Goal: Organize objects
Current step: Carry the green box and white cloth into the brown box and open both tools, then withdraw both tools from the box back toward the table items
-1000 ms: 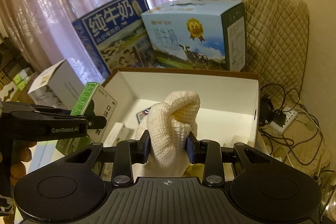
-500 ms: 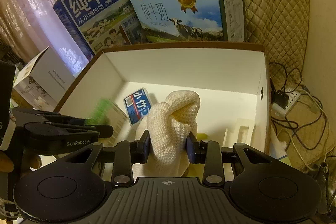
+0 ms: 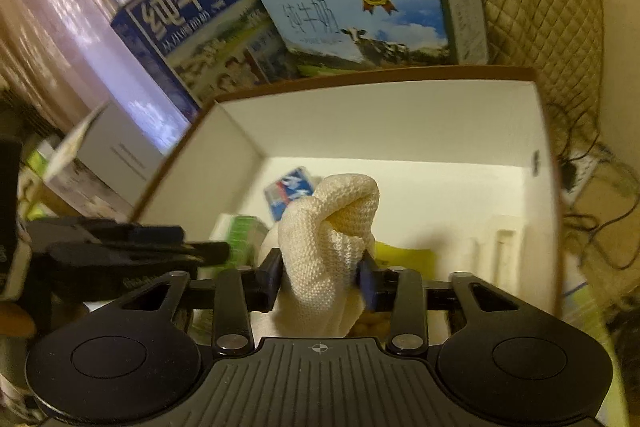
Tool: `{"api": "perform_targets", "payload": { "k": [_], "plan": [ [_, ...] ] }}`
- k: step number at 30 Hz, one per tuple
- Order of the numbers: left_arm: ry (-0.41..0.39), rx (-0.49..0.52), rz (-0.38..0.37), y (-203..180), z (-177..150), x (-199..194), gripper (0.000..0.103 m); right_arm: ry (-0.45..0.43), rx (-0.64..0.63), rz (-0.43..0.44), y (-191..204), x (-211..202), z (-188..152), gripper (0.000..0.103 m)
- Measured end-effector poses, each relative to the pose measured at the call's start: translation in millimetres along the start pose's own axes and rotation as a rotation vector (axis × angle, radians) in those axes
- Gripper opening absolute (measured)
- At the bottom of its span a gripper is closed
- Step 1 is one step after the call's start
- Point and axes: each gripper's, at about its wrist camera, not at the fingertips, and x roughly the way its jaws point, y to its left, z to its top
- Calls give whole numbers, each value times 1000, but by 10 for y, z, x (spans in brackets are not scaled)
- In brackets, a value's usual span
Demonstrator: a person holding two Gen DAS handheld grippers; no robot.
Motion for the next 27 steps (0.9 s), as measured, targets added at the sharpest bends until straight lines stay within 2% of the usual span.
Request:
{"api": "perform_targets", "payload": {
  "k": [1,2,4,6,16,27],
  "plan": [
    [-3,-2,0,7,-3,-12,59,-12,3,3,17,-12,-1,57],
    [-7,-3,-1,13,-9,-30,60,-24,-3,-2,34,-21,-8,62],
    [-11,-3,-3,19,-24,-62,61,-24,-15,-15,60,-30,-14,64],
    [-13,-5,-2,26,-46,-95,66,-10,-18,-22,60,-31,-23,64],
    [-21,0,-3,35,-143,-263,74,47,-74,-130,73,-187,-186,65],
    [-55,-67,-2,95,-324,-647,77,12,-75,-145,150,-537,-346,65]
  ]
}}
